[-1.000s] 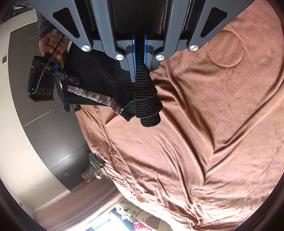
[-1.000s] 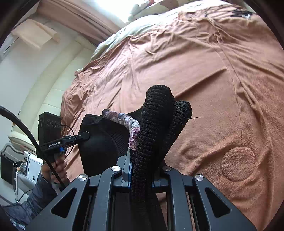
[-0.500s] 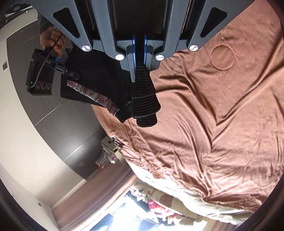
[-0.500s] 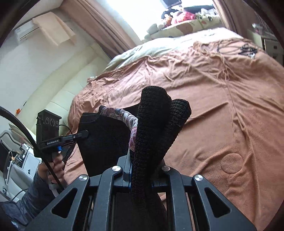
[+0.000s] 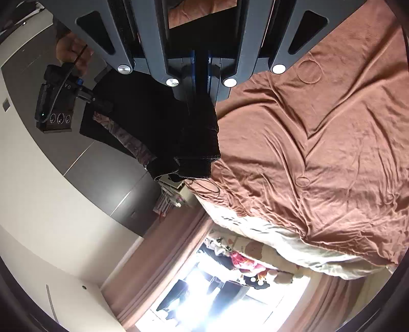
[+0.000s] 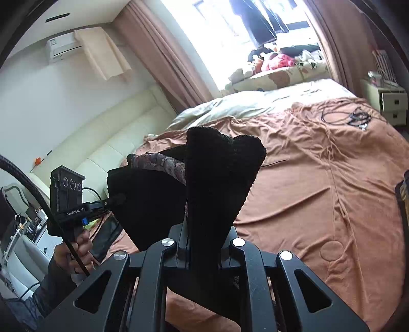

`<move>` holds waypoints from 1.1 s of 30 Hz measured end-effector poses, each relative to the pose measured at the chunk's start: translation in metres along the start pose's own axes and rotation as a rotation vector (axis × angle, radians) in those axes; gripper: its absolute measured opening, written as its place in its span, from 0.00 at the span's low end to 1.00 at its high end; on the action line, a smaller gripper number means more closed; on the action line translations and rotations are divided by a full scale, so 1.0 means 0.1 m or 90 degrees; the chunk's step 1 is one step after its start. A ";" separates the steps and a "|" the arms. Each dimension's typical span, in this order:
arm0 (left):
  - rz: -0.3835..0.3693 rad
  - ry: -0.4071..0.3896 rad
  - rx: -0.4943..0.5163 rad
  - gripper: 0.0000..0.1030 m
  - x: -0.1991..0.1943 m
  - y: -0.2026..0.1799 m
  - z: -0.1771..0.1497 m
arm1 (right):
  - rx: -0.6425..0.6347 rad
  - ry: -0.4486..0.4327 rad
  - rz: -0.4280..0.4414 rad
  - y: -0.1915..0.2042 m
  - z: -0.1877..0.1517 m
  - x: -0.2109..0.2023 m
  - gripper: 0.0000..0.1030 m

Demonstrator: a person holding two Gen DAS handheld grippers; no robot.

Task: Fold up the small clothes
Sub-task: 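Close both grippers on the collar end and lift the shirt, then carry the lifted shirt with both grippers toward the bed's headboard corner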

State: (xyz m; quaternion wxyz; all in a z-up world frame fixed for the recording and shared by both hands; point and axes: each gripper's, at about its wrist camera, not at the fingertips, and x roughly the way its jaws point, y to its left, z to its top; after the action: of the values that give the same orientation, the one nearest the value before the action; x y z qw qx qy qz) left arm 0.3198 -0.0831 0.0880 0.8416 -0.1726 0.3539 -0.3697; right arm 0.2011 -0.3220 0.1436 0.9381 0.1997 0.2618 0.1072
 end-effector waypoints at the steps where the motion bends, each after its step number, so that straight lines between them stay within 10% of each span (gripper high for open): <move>1: 0.000 -0.007 0.004 0.05 -0.07 -0.03 0.02 | -0.004 -0.004 0.002 0.06 0.01 -0.03 0.10; 16: 0.088 -0.082 0.007 0.05 -1.20 -0.01 0.40 | -0.062 -0.021 0.055 0.94 0.18 0.18 0.10; 33: 0.231 -0.191 -0.057 0.05 -2.54 0.96 0.32 | -0.131 0.021 0.138 1.79 0.25 1.62 0.10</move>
State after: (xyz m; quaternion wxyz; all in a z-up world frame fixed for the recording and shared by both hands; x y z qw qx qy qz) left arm 0.2699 0.1710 0.1766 0.9290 -0.1963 0.2660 -0.1665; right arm 0.3331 -0.1196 0.1682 0.9323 0.1281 0.2415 0.2370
